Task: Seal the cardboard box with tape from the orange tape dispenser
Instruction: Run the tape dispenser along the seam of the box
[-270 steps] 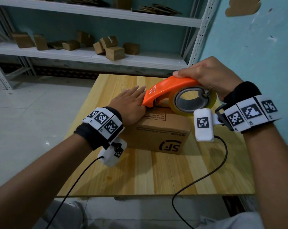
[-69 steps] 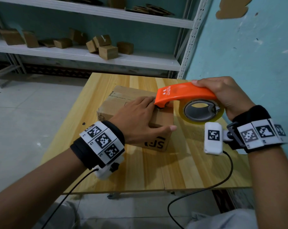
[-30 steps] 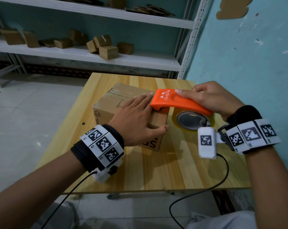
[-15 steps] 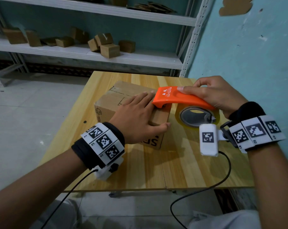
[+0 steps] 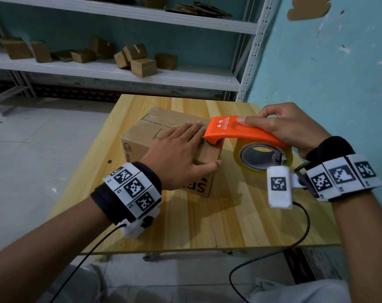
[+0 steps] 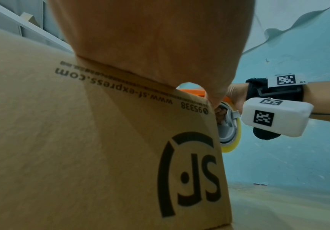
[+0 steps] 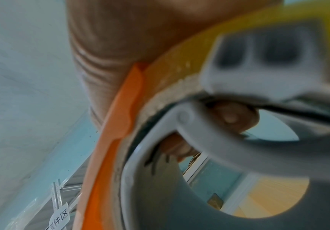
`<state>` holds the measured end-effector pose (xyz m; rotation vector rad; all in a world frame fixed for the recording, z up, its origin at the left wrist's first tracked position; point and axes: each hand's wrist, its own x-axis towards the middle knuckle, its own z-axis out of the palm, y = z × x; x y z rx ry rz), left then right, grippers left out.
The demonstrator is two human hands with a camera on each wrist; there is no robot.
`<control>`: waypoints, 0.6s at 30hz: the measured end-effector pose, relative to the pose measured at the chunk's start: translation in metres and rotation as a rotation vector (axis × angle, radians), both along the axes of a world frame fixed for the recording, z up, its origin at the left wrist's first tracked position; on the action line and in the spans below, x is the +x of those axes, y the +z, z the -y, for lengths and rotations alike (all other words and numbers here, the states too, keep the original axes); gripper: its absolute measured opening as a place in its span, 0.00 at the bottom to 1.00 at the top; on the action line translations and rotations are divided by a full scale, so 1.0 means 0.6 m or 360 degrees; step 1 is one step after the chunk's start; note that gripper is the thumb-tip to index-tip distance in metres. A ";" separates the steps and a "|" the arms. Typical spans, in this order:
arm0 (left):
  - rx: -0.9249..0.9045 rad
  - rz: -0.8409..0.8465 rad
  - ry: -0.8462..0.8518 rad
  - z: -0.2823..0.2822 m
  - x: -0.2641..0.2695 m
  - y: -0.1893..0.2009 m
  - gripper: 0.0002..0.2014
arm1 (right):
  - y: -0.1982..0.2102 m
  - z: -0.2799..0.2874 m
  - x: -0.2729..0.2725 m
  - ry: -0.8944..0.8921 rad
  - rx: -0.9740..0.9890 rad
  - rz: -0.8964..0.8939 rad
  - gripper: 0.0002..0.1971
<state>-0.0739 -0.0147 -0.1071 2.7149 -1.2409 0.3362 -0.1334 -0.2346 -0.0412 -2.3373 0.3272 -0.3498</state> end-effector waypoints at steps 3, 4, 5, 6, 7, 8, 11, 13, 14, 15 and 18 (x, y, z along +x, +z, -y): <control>0.0000 0.0006 0.0000 0.000 -0.001 0.000 0.47 | 0.001 0.000 -0.001 0.0012 0.0004 -0.0005 0.27; 0.0001 0.0006 0.0001 -0.001 -0.001 0.000 0.47 | 0.001 0.000 -0.001 0.0016 0.0008 -0.0008 0.27; 0.0002 0.0006 0.0001 -0.001 -0.001 0.000 0.47 | 0.001 0.000 -0.001 0.0019 0.0012 -0.0008 0.27; 0.0002 0.0004 0.0003 0.000 -0.001 0.000 0.47 | 0.002 0.001 -0.001 0.0020 0.0013 -0.0009 0.27; 0.0002 0.0001 0.0004 0.000 -0.001 0.000 0.47 | 0.002 0.001 -0.001 0.0019 0.0014 -0.0011 0.27; 0.0005 -0.0003 0.0007 -0.001 0.000 -0.001 0.47 | 0.001 0.001 -0.001 0.0019 0.0014 -0.0014 0.27; 0.0011 0.0003 0.0008 -0.001 0.001 -0.002 0.48 | 0.001 0.002 -0.002 0.0020 0.0027 -0.0026 0.28; 0.0008 0.0003 0.0010 -0.001 0.000 -0.002 0.48 | 0.001 0.003 -0.003 0.0029 0.0033 -0.0028 0.28; 0.0004 -0.0003 0.0011 -0.001 0.000 -0.002 0.47 | 0.001 0.003 -0.004 0.0034 0.0034 -0.0028 0.28; -0.0002 -0.0005 0.0010 0.000 0.000 -0.001 0.47 | 0.001 0.005 -0.005 0.0036 0.0031 -0.0028 0.28; 0.0019 -0.0002 0.0013 0.001 0.001 -0.002 0.47 | 0.002 0.009 -0.011 0.0039 0.0029 -0.0049 0.26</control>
